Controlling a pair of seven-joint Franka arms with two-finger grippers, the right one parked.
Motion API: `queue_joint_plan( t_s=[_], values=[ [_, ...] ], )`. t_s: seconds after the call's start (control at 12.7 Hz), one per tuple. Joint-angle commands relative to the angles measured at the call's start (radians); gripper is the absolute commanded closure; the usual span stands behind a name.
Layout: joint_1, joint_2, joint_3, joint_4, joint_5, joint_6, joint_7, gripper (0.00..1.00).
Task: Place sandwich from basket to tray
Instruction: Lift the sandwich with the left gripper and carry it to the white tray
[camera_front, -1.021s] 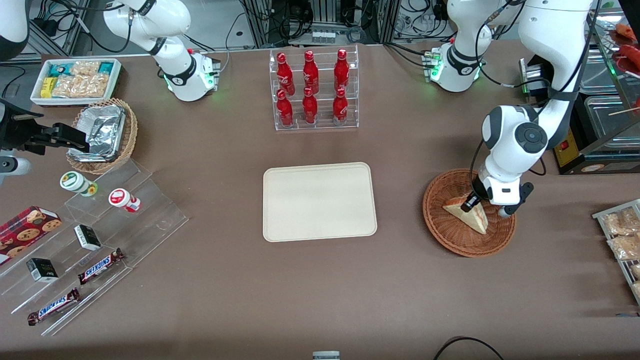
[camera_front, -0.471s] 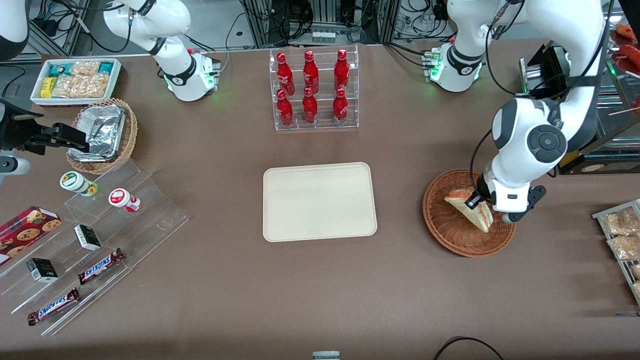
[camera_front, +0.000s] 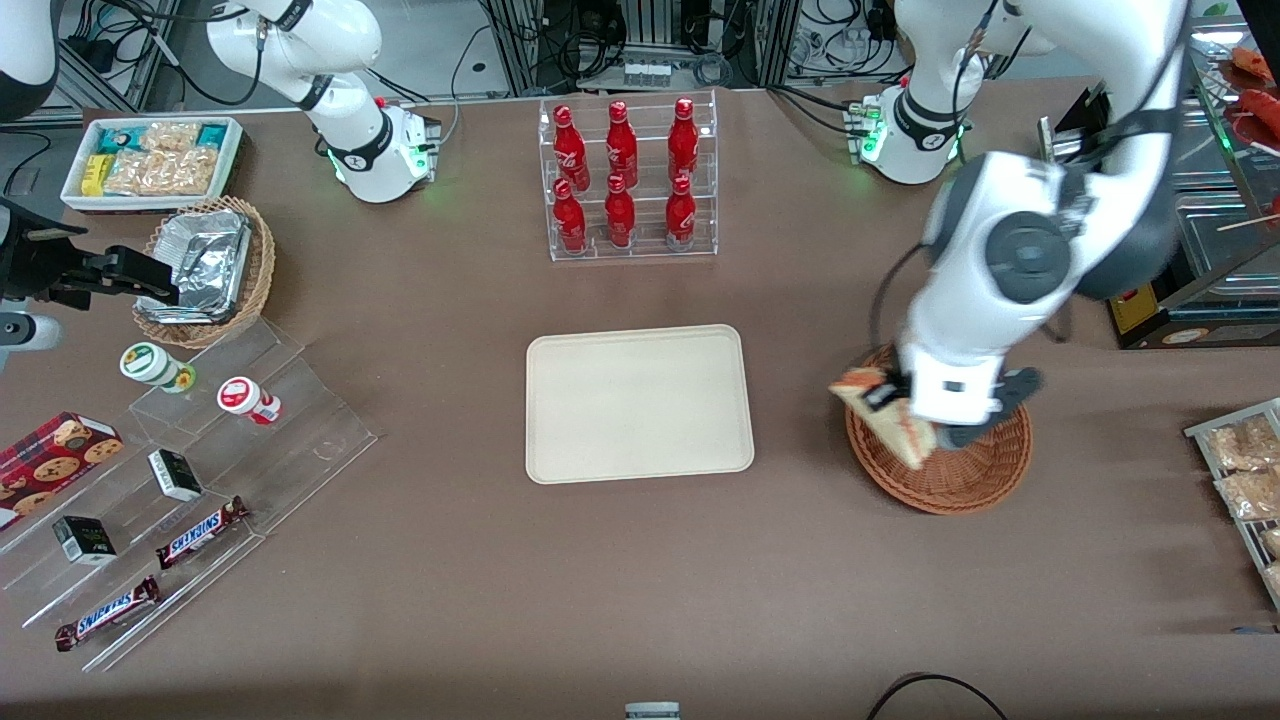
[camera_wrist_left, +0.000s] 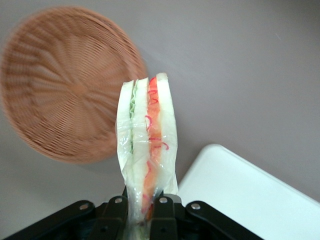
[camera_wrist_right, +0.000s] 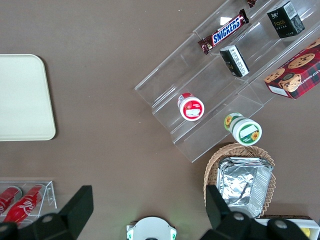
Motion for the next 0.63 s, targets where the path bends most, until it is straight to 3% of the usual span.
queue_joint_plan(
  t_s=[0.0,0.31,0.55],
  values=[
    [-0.131,0.134,0.012,0.155,0.011,-0.037,-0.039,1.00],
    [-0.283,0.249,0.012,0.250,0.019,-0.022,-0.015,1.00],
    [-0.355,0.325,0.012,0.292,0.020,0.081,-0.015,1.00]
  ],
)
